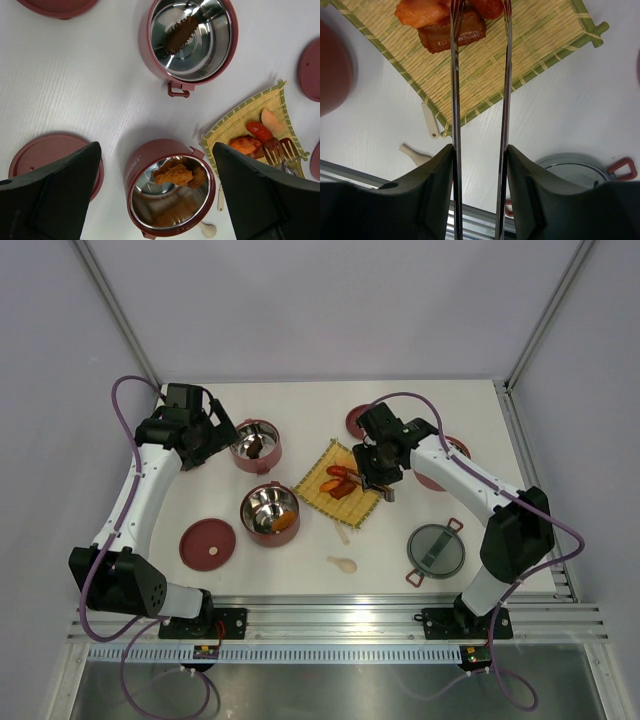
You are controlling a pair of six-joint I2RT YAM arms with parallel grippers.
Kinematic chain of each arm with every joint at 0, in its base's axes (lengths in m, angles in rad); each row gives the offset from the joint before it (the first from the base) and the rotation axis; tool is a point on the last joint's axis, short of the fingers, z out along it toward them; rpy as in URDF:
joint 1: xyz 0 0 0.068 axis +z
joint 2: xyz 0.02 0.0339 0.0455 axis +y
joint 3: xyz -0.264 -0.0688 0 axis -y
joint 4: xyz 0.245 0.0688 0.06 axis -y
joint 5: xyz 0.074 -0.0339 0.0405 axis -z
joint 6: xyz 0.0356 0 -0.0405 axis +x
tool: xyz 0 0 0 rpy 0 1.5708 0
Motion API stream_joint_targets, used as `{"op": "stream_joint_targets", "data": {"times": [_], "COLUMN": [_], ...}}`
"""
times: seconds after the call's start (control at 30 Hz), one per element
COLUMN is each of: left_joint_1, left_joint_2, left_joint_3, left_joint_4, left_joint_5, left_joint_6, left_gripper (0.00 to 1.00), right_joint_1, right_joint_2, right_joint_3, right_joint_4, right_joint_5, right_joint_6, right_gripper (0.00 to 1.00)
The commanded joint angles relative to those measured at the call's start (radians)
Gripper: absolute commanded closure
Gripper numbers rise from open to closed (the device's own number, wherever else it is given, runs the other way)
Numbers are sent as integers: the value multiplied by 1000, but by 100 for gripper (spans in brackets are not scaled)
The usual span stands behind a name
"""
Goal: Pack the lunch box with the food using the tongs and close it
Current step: Pick up the fake food from the plate.
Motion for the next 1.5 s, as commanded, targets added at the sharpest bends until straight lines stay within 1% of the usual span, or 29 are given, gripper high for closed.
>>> {"op": "stream_joint_targets", "data": {"times": [0.0, 0.2, 0.3, 0.37, 0.47, 0.57, 0.73, 0.9, 0.97, 1.0, 1.03, 1.17, 1.27, 1.4, 1.47], "left_joint_1": [5, 3, 3, 5, 5, 5, 5, 3, 5, 3, 5, 5, 3, 5, 5], "left_joint_2": [-2, 0, -2, -5, -3, -2, -2, -8, -11, -11, -11, -11, -11, -8, -8], "left_joint_3": [-1, -1, 1, -1, -2, -4, -4, -5, -13, -15, -16, -18, -18, -18, -18], "left_joint_4": [37, 37, 36, 36, 36, 37, 37, 37, 39, 39, 40, 42, 43, 45, 45], "left_joint_5": [20, 26, 26, 24, 23, 26, 29, 27, 30, 32, 32, 32, 33, 35, 36], "left_joint_6": [-10, -13, -13, -13, -13, -14, -14, -14, -16, -16, -16, -17, -17, -19, -19], "left_gripper": [1, 1, 1, 1, 1, 1, 1, 1, 1, 1, 1, 1, 1, 1, 1], "right_joint_1": [7, 7, 9, 7, 6, 7, 7, 7, 7, 7, 7, 7, 7, 7, 7], "right_joint_2": [23, 68, 77, 84, 94, 106, 127, 143, 147, 144, 135, 89, 34, -41, -53], "right_joint_3": [65, 109, 128, 137, 146, 152, 159, 157, 157, 157, 156, 145, 143, 145, 154], "right_joint_4": [-26, -31, -31, -34, -31, -25, -19, -12, -12, -11, -11, -3, 3, 6, -6], "right_joint_5": [-15, -15, -15, -44, -55, -61, -81, -84, -83, -80, -76, -82, -92, -84, -72], "right_joint_6": [-135, -186, -201, -210, -219, -224, -229, -229, -227, -227, -226, -218, -201, -180, -173], "right_gripper": [49, 50, 47, 46, 46, 46, 53, 53, 58, 62, 69, 81, 83, 85, 85]}}
